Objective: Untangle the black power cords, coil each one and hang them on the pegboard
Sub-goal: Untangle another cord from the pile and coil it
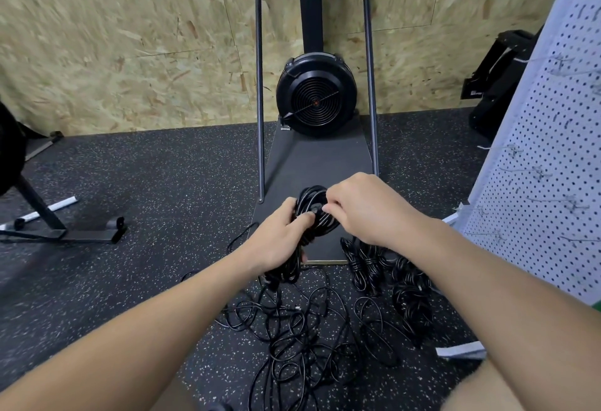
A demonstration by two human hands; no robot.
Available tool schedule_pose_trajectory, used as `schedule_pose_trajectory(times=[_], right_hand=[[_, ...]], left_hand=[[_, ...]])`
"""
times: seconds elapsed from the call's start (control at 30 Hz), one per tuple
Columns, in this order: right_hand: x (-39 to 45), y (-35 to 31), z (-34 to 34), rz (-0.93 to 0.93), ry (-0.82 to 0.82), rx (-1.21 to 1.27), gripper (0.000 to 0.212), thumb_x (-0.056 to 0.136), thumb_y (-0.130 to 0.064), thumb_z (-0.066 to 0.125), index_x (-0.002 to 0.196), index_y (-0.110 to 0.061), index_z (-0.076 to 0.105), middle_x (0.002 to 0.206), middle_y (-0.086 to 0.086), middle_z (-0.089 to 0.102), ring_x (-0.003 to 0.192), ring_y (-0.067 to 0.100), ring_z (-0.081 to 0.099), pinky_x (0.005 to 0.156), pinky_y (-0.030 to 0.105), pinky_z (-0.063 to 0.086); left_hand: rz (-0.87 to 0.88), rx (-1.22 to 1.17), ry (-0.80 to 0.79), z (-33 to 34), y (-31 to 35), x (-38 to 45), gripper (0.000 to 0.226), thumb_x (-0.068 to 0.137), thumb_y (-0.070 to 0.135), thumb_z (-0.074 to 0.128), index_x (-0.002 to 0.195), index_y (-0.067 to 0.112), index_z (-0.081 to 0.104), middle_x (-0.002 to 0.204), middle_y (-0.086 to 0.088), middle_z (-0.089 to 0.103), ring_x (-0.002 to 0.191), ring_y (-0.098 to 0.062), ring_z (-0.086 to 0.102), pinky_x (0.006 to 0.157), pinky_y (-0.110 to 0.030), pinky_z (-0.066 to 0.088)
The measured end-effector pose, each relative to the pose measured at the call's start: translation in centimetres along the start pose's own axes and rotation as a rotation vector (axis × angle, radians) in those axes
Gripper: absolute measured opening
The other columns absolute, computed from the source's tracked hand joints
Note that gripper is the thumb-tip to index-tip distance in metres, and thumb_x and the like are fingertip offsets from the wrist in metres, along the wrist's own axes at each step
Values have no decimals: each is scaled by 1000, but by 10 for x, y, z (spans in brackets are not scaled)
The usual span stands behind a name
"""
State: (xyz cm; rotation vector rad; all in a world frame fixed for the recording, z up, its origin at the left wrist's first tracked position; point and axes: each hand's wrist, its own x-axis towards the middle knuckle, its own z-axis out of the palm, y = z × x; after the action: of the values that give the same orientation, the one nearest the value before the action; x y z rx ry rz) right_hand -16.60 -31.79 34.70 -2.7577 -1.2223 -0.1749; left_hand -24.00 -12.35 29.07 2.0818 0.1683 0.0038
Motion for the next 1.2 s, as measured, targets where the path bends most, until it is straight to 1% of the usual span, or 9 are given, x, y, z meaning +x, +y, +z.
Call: schedule_pose_trajectory(times=[0.17, 0.33, 0.47, 0.7, 0.8, 0.87, 1.03, 1.1, 1.2], right_hand=[[3, -5, 4, -46, -3, -145, 33, 115, -41, 48, 87, -23, 49, 86, 1, 61, 82, 29, 60, 75, 42, 49], [2, -5, 11, 15, -45, -92, 39, 111, -41, 56, 78, -24, 45, 90, 6, 67, 82, 35, 64, 77, 46, 56], [2, -14, 12, 36, -113, -138, 30, 111, -36, 59, 86, -21, 51, 94, 10, 64, 79, 34, 55, 70, 38, 42], [4, -7, 11, 417, 94, 173, 45, 85, -61, 79, 74, -22, 60, 77, 0, 68, 78, 31, 68, 72, 39, 60], [3, -4, 14, 513, 72, 205, 51, 83, -68, 70, 102, -23, 53, 87, -2, 66, 82, 31, 68, 77, 44, 60], [2, 3, 17, 532, -55, 397, 54, 87, -65, 66, 112, -19, 51, 95, 3, 72, 84, 33, 73, 80, 50, 62], [-4, 12, 29, 498, -245, 1316, 21, 98, -18, 73, 118, -12, 79, 110, 10, 83, 105, 28, 81, 102, 58, 63], [-5, 20, 29, 528, -320, 1539, 39, 101, -24, 76, 136, -8, 70, 122, 17, 80, 117, 34, 77, 113, 61, 54], [1, 30, 27, 672, -378, 1812, 96, 93, -70, 76, 153, 0, 48, 134, 26, 73, 121, 43, 74, 112, 65, 53]], left_hand=[[2, -17, 13, -5, 2, 2, 30, 107, 52, 60, 108, 23, 59, 88, -7, 79, 57, -38, 72, 61, -47, 62], [153, 167, 83, -5, -5, 0, 14, 107, 43, 62, 116, 33, 57, 96, 4, 78, 67, -27, 77, 71, -48, 63], [212, 257, 113, 6, -5, -4, 15, 104, 36, 61, 117, 36, 53, 92, 7, 76, 60, -20, 73, 77, -44, 61], [205, 41, -2, 2, 2, -5, 19, 108, 28, 64, 125, 32, 58, 95, 3, 75, 55, -38, 73, 54, -54, 61], [237, -35, -12, 7, 7, -6, 18, 109, 23, 65, 125, 28, 58, 94, -6, 71, 55, -45, 67, 51, -58, 59], [255, -68, -35, 6, 9, -4, 19, 109, 20, 66, 126, 26, 61, 94, -8, 70, 55, -45, 65, 51, -53, 60], [192, -138, -98, 5, 4, 1, 16, 109, 19, 68, 124, 22, 66, 85, -7, 67, 54, -37, 67, 50, -42, 56], [177, -150, -80, 1, 3, 4, 15, 109, 19, 68, 123, 22, 67, 85, -7, 69, 55, -36, 68, 51, -39, 57], [205, -162, -80, -1, 5, 3, 18, 109, 20, 69, 126, 23, 68, 87, -7, 72, 56, -37, 69, 53, -40, 58]])
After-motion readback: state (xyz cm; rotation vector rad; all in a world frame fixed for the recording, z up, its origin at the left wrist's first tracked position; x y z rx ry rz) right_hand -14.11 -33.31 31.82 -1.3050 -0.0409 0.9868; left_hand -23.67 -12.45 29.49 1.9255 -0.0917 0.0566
